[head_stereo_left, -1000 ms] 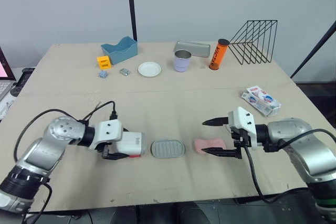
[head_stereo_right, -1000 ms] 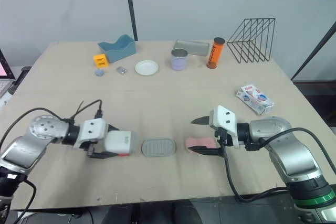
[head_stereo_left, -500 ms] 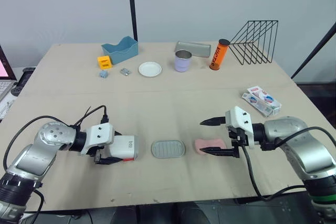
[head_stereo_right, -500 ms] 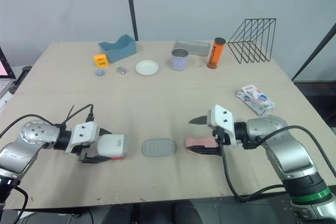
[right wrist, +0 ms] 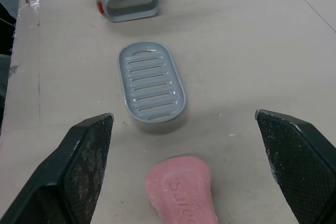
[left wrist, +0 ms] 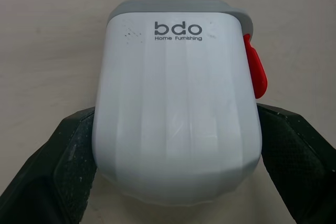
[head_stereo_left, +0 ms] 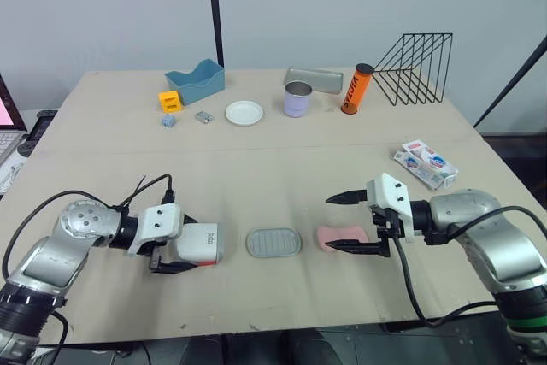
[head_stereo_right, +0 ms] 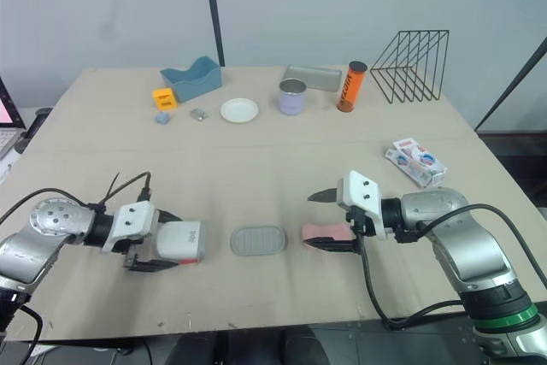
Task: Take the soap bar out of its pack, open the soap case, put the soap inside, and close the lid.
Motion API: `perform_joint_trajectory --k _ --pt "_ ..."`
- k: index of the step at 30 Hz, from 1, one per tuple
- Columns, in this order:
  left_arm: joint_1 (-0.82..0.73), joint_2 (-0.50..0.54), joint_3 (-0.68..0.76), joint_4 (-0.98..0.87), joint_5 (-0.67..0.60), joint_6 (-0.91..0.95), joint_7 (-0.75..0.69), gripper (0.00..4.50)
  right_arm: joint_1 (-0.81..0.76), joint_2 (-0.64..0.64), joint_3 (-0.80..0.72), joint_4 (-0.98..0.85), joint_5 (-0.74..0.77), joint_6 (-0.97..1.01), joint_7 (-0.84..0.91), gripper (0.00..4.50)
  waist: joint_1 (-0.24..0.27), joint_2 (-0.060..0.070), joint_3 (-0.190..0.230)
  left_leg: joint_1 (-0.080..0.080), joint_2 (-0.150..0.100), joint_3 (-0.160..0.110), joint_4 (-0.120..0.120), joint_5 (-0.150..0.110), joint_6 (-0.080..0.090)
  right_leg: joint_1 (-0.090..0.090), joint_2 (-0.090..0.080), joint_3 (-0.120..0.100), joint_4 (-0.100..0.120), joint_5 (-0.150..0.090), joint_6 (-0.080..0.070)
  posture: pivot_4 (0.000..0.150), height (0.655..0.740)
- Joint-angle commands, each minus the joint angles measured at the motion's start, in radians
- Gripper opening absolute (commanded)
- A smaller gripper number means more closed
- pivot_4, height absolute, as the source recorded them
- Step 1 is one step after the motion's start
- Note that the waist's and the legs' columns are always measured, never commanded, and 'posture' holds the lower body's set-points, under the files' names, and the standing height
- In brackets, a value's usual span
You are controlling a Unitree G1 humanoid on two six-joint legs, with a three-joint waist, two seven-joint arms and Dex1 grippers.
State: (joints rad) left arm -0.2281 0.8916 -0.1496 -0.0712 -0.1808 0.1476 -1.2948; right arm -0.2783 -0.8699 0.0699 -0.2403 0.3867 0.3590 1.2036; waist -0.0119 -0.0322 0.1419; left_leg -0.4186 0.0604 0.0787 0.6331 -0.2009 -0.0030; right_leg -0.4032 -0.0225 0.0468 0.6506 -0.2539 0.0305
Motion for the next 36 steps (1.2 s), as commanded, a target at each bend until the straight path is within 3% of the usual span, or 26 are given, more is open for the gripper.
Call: perform_joint_trajectory --k 1,7,14,25,36 --pt "0.001 0.025 0.050 -0.028 -0.020 0.005 0.010 4.50 -0.015 0.000 -0.009 -0.008 0.000 -0.016 0.008 4.50 0.000 0.000 0.000 0.000 0.000 0.000 0.000 0.000 0.000 0.000 0.000 0.000 0.000 0.000 0.000 0.150 0.7393" --pt "0.019 0.034 0.110 -0.054 -0.088 0.056 0.008 4.50 -0.019 0.007 -0.003 -0.001 -0.002 -0.018 0.008 4.50 0.000 0.000 0.000 0.000 0.001 0.000 0.000 0.000 0.000 0.000 0.000 0.000 0.000 0.000 0.000 0.150 0.7393" --pt "0.036 0.043 0.072 -0.043 -0.026 0.008 0.016 4.50 -0.029 0.013 0.005 0.005 -0.007 -0.022 0.008 4.50 0.000 0.000 0.000 0.000 0.001 0.001 0.000 0.000 0.000 0.000 0.000 0.000 0.000 0.000 0.000 0.150 0.7393" --pt "0.017 0.016 0.061 -0.033 -0.028 -0.005 0.008 4.50 -0.014 0.009 0.001 -0.008 -0.009 -0.018 0.006 4.50 0.000 0.000 0.000 0.000 0.001 0.001 0.000 0.000 0.000 0.000 0.000 0.000 0.000 0.000 0.000 0.150 0.7393" --pt "0.059 0.084 0.156 -0.150 -0.132 0.096 -0.019 4.50 -0.022 0.010 -0.005 -0.004 0.005 -0.012 0.017 4.50 -0.002 0.000 0.000 0.000 0.001 0.001 0.000 0.000 0.000 -0.001 0.000 0.000 0.001 0.000 0.000 0.150 0.7393"
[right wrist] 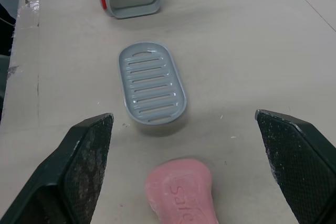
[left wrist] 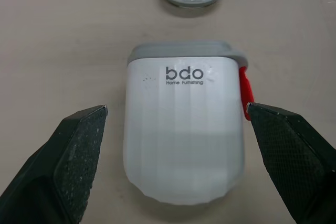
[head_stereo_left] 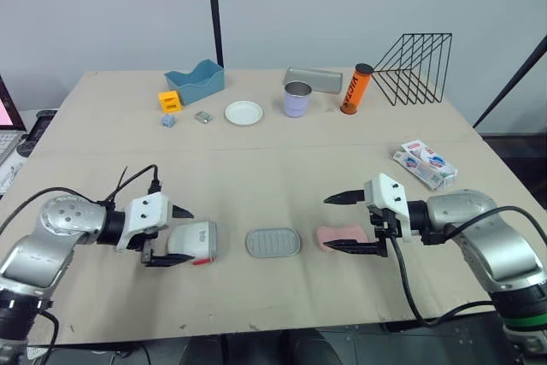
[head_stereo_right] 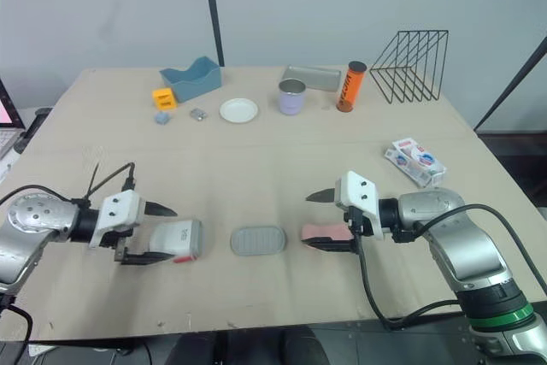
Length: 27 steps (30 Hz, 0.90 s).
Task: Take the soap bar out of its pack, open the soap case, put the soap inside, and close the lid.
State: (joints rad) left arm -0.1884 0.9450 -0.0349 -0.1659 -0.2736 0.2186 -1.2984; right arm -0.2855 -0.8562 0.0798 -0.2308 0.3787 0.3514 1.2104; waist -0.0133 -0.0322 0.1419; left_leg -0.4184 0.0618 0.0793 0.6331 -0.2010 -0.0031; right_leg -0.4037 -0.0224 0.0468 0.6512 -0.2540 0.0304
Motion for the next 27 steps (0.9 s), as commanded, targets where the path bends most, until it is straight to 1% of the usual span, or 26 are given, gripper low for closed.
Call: perform_joint_trajectory --k 1,4,8,12,17,21,27 --pt "0.029 0.039 0.047 -0.066 -0.047 0.032 -0.018 4.50 -0.017 -0.003 -0.015 -0.010 0.013 -0.005 0.013 4.50 0.000 0.000 0.000 0.000 0.000 0.000 0.000 0.000 0.000 0.000 0.000 0.000 0.000 0.000 0.000 0.150 0.7393" --pt "0.050 0.049 0.076 -0.092 -0.079 0.040 -0.023 4.50 -0.025 -0.002 -0.020 -0.006 0.017 -0.002 0.017 4.50 0.000 0.000 0.000 0.000 0.000 0.000 0.000 0.000 0.000 0.000 0.000 0.000 0.000 -0.001 -0.001 0.150 0.7393" --pt "-0.010 -0.040 0.118 -0.155 -0.179 0.075 0.058 4.50 -0.031 -0.024 -0.040 0.002 0.013 -0.010 0.027 4.50 0.006 0.000 0.000 0.000 0.000 0.000 0.000 0.000 0.000 0.000 -0.001 0.000 0.000 -0.001 -0.001 0.150 0.7393" --pt "-0.015 -0.106 0.051 -0.227 -0.151 0.023 0.085 4.50 -0.041 -0.055 -0.054 0.020 0.003 -0.018 0.036 4.50 0.017 0.000 0.000 0.000 -0.002 0.001 0.001 0.000 0.000 0.001 -0.001 0.001 0.000 0.000 0.001 0.150 0.7393" --pt "-0.015 -0.201 0.002 -0.226 -0.194 0.068 0.132 4.50 -0.047 -0.116 -0.055 0.014 -0.003 0.035 0.044 4.50 0.020 0.000 0.000 0.000 -0.002 0.000 0.001 0.000 0.000 0.001 0.000 0.001 0.000 0.002 0.003 0.150 0.7393" --pt "-0.014 -0.219 -0.010 -0.222 -0.196 0.086 0.141 4.50 -0.053 -0.155 -0.052 -0.009 -0.004 0.080 0.035 4.50 0.020 0.000 0.000 0.000 -0.003 0.000 0.001 0.000 0.000 0.001 0.000 0.001 0.000 0.002 0.003 0.150 0.7393" --pt "-0.028 -0.220 -0.023 -0.206 -0.179 0.072 0.136 4.50 -0.026 -0.215 -0.011 -0.023 -0.067 0.082 0.039 4.50 0.020 0.000 0.000 0.000 -0.003 0.000 0.001 0.000 0.000 0.001 0.000 0.001 0.000 0.000 0.001 0.150 0.7393"
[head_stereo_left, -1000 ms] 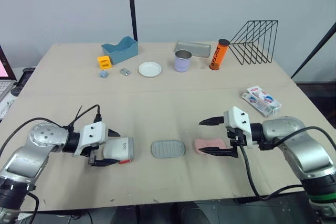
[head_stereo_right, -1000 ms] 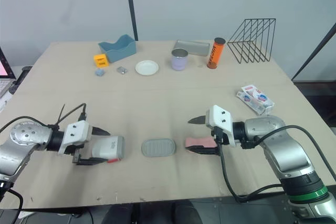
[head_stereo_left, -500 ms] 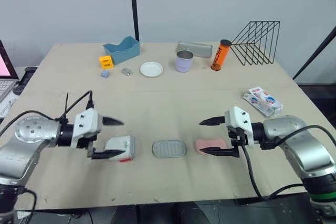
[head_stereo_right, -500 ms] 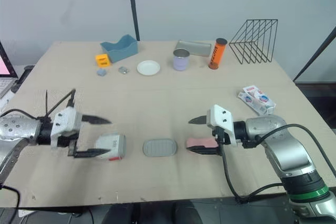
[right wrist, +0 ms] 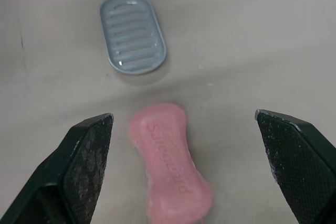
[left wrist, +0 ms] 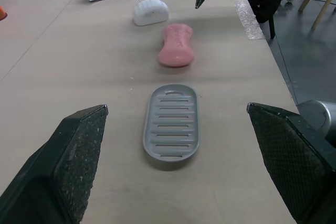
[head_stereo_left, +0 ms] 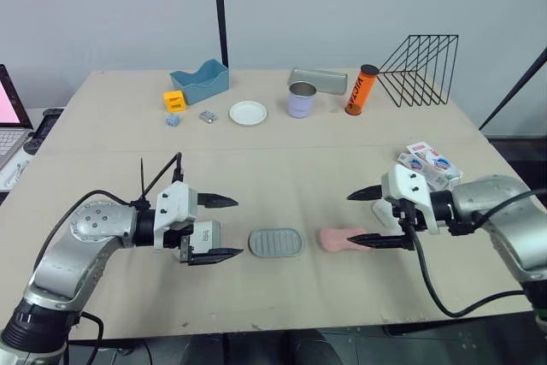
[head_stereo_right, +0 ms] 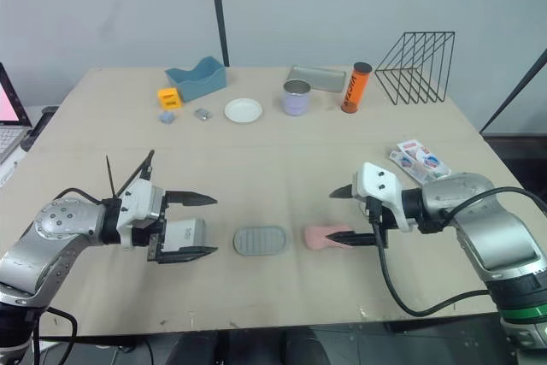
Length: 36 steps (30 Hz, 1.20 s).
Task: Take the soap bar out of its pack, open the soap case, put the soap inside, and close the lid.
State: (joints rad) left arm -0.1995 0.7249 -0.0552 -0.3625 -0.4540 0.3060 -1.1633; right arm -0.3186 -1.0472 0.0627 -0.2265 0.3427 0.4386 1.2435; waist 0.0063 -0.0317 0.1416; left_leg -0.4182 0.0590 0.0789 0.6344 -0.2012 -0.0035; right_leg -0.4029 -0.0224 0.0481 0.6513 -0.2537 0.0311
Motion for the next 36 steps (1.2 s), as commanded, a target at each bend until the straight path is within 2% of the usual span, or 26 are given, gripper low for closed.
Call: perform_joint_trajectory --k 1,13,25,28,30,36 --pt "-0.018 0.000 -0.004 -0.006 0.005 -0.019 0.002 4.50 0.008 -0.026 0.018 -0.025 -0.045 -0.004 0.002 4.50 0.000 0.000 0.000 0.000 0.000 0.000 0.000 0.000 0.000 0.000 0.000 0.000 0.000 0.000 -0.001 0.150 0.7393" --pt "0.018 0.002 0.006 -0.021 0.022 -0.037 0.037 4.50 -0.033 0.041 0.204 0.064 -0.257 -0.028 -0.060 4.50 0.000 0.000 0.000 0.000 0.000 0.000 0.000 0.000 0.000 0.000 0.000 0.000 0.000 -0.001 -0.001 0.150 0.7393" --pt "0.044 0.008 0.009 -0.041 0.032 -0.046 0.057 4.50 -0.070 0.096 0.236 0.183 -0.320 -0.082 -0.051 4.50 0.000 -0.002 -0.001 0.001 0.001 0.000 0.000 0.000 0.000 0.001 0.001 0.000 0.000 -0.001 -0.001 0.150 0.7393" --pt "0.048 0.009 0.010 -0.037 0.037 -0.053 0.060 4.50 -0.072 0.100 0.240 0.186 -0.319 -0.089 -0.043 3.77 0.000 -0.002 -0.001 0.001 0.001 0.000 0.000 0.000 0.000 0.001 0.001 0.000 0.000 -0.001 -0.001 0.150 0.7393" --pt "0.050 0.009 0.011 -0.037 0.039 -0.056 0.061 4.50 -0.071 0.103 0.240 0.185 -0.319 -0.088 -0.041 2.99 0.000 -0.003 -0.001 0.001 0.001 0.000 0.000 0.000 0.000 0.001 0.001 0.000 0.000 -0.001 -0.001 0.150 0.7393" --pt "0.050 0.009 0.007 -0.032 0.041 -0.065 0.065 4.50 -0.063 0.101 0.238 0.180 -0.320 -0.087 -0.034 2.99 0.000 -0.003 -0.002 0.002 0.001 0.001 0.000 0.000 0.000 0.001 0.001 0.000 0.000 -0.001 -0.001 0.150 0.7393"
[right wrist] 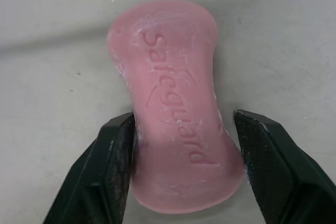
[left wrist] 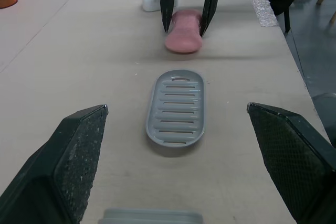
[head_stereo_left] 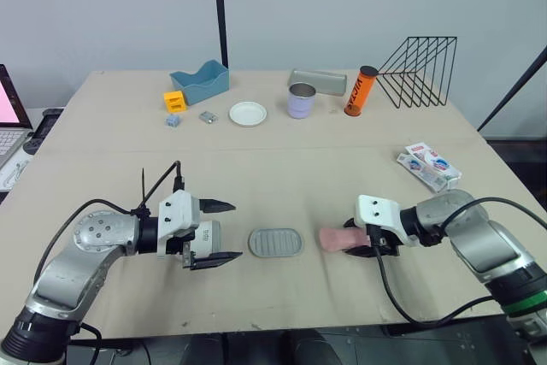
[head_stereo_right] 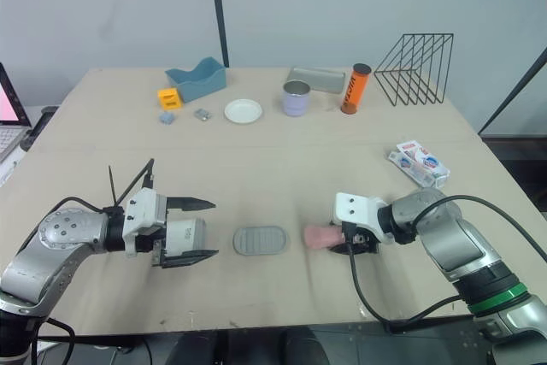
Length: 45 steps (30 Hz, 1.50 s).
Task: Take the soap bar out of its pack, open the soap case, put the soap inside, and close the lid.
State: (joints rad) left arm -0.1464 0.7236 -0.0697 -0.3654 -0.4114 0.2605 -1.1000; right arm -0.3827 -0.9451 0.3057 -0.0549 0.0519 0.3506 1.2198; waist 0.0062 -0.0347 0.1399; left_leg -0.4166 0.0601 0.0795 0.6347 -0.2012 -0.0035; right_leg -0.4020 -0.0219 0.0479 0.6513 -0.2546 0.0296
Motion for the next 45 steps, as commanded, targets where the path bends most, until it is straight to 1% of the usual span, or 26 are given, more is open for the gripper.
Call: perform_joint_trajectory --k 1,10,12,14,24,34,38,40,43,45 --pt "-0.003 0.011 0.021 -0.028 -0.001 -0.021 0.002 4.50 0.001 -0.001 -0.005 0.009 -0.030 0.001 -0.010 2.99 0.000 0.000 0.000 0.000 0.000 0.000 0.000 0.000 0.000 0.000 0.000 0.000 0.000 0.000 0.000 0.150 0.7393" --pt "-0.006 0.015 0.024 -0.020 0.004 -0.030 0.001 4.50 -0.003 -0.003 -0.005 0.006 -0.032 0.002 -0.007 2.99 0.000 0.000 0.000 0.000 0.000 0.000 0.000 0.000 0.000 0.000 0.000 0.000 0.000 0.000 0.000 0.150 0.7393" --pt "-0.006 0.015 0.023 -0.018 0.007 -0.033 0.003 4.50 -0.005 -0.003 -0.004 0.002 -0.031 0.006 -0.005 2.49 0.000 0.000 0.000 0.000 0.000 0.000 0.000 0.000 0.000 0.000 0.000 0.000 0.000 0.000 0.000 0.150 0.7393" --pt "-0.005 0.013 0.022 -0.018 0.010 -0.034 0.004 4.50 -0.008 -0.002 -0.004 -0.002 -0.031 0.010 -0.005 2.25 0.000 0.000 0.000 0.000 0.000 0.000 0.000 0.000 0.000 0.000 0.000 0.000 0.000 0.000 0.000 0.150 0.7393" --pt "0.000 0.017 0.029 -0.015 0.012 -0.036 0.004 4.50 -0.013 -0.011 -0.019 -0.034 -0.022 0.022 0.004 2.25 0.000 0.000 0.000 0.000 0.000 0.000 0.000 0.000 0.000 0.000 0.000 0.000 0.000 0.000 0.000 0.150 0.7393" --pt "0.012 0.062 0.075 0.028 0.014 -0.048 -0.020 4.50 -0.038 -0.059 -0.089 -0.203 0.068 0.084 0.069 2.25 0.000 0.001 0.000 -0.001 0.000 0.000 0.000 0.000 0.000 -0.001 0.000 0.000 0.000 0.000 0.000 0.150 0.7393" --pt "0.026 0.086 0.089 0.045 0.022 -0.062 -0.036 4.50 -0.101 -0.029 -0.063 -0.252 0.070 0.172 0.052 2.25 0.000 0.001 0.000 -0.001 0.002 0.000 0.000 0.000 -0.001 -0.003 0.000 0.000 0.000 0.000 0.000 0.150 0.7393" --pt "0.031 0.099 0.100 0.042 0.014 -0.062 -0.037 4.50 -0.167 0.034 -0.029 -0.266 0.072 0.273 0.018 2.25 0.000 0.000 0.000 0.000 0.002 0.000 0.000 0.000 -0.001 -0.003 0.000 0.000 0.000 0.000 -0.001 0.150 0.7393" --pt "0.041 0.110 0.119 0.031 0.002 -0.056 -0.042 4.50 -0.251 0.114 0.026 -0.280 0.066 0.372 -0.009 2.25 -0.001 0.000 0.000 -0.001 0.003 0.000 0.000 0.000 -0.001 -0.004 0.000 -0.001 0.000 0.000 -0.002 0.150 0.7393" --pt "0.054 0.117 0.129 0.030 0.009 -0.063 -0.045 4.50 -0.292 0.158 0.055 -0.282 0.071 0.415 -0.019 2.25 -0.001 0.000 0.000 -0.001 0.004 0.000 -0.001 -0.001 -0.002 -0.004 0.000 -0.001 0.000 0.002 -0.007 0.150 0.7393"
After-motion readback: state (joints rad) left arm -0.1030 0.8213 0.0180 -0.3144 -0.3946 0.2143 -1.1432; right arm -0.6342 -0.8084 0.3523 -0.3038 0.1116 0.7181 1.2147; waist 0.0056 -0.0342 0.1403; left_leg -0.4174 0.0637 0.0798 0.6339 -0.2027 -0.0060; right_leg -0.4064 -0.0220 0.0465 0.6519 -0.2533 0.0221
